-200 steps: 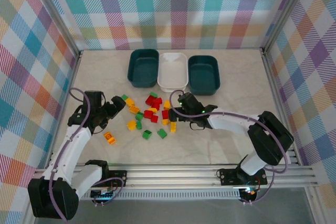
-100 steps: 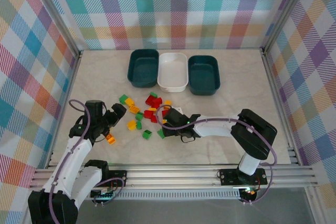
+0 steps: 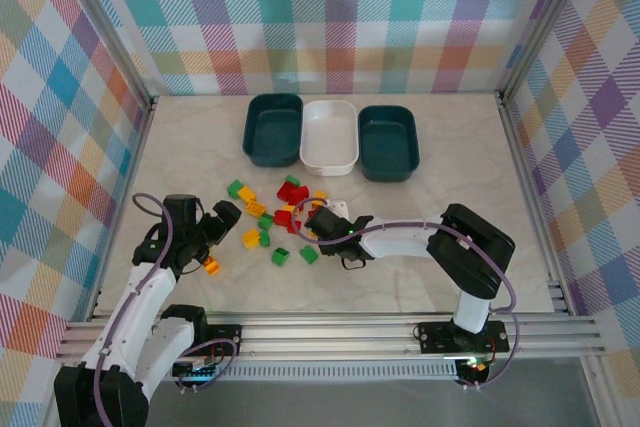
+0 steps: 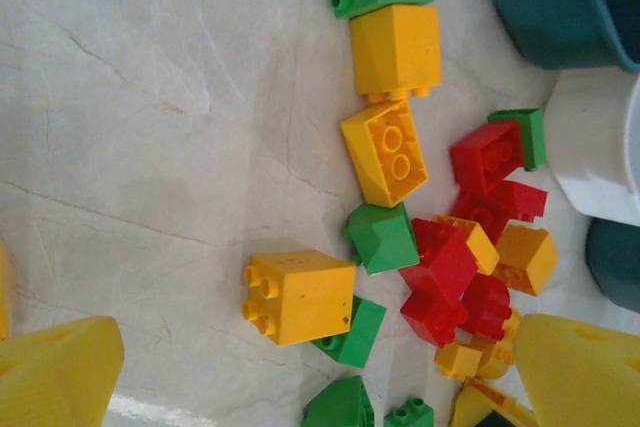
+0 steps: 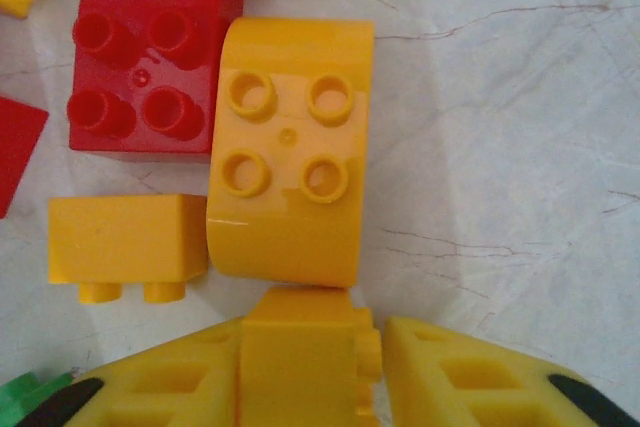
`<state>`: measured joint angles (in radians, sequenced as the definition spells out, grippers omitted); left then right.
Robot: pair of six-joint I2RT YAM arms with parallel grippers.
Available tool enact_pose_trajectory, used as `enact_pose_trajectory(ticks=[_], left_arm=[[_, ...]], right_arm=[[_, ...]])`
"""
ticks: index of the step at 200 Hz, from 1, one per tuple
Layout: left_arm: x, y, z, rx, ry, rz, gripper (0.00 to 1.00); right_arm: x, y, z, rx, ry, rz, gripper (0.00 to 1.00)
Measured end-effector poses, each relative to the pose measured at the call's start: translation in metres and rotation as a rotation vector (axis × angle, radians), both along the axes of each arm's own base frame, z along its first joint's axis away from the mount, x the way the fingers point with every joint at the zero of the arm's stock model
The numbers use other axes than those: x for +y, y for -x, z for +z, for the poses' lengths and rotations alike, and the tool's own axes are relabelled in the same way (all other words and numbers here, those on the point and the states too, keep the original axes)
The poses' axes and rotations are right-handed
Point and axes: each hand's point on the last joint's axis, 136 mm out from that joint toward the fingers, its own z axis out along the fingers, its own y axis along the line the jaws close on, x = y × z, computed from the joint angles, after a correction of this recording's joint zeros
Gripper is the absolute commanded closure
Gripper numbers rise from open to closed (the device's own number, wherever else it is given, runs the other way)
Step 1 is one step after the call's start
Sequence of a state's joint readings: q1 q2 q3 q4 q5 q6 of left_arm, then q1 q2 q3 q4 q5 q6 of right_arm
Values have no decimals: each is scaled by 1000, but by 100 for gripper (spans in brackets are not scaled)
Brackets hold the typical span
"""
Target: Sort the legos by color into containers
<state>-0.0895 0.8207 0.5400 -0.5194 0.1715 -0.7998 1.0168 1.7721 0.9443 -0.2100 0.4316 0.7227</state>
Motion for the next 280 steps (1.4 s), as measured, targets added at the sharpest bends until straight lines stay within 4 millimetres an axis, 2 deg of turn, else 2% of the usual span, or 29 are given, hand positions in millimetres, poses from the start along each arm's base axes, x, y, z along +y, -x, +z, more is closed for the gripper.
enact_pose_trajectory(ticks=[57,108,130,148,172,194,205,225,240,254,280], left_arm=[[-1,-4,0,-7,3,-2,0],[-15,-13,-6,-1,18,-35,0],[-28,-16,-12,15,20,-71,0],[-38,-16,-20,35,10,-99,0],[-57,-13,-30,69,-24,-169,0],[-79,-20,-28,80,-56,-235,0],[-90,-25,-26,77,-66,-259,0],[-110,-32,-23,73,-78,-310,0],[-122,-33,-24,79,-86,-345,0],[-133,-31,-27,93,-93,-378,0],[-154,-28,-35,120,-113,-445,0]], right_arm=[[-11,3,8,-29,-5,-15,75],[-15,-1,55,-109,-73,-22,75],[-23,-6,77,-147,-90,-31,75],[-38,-18,95,-179,-107,-62,75],[-76,-48,117,-219,-118,-154,75],[-115,-83,129,-225,-118,-246,75],[-140,-108,139,-235,-122,-308,75],[-168,-147,148,-242,-125,-369,76],[-184,-176,144,-224,-118,-390,75],[-192,-200,131,-181,-109,-387,74],[-188,-243,105,-99,-87,-331,71]])
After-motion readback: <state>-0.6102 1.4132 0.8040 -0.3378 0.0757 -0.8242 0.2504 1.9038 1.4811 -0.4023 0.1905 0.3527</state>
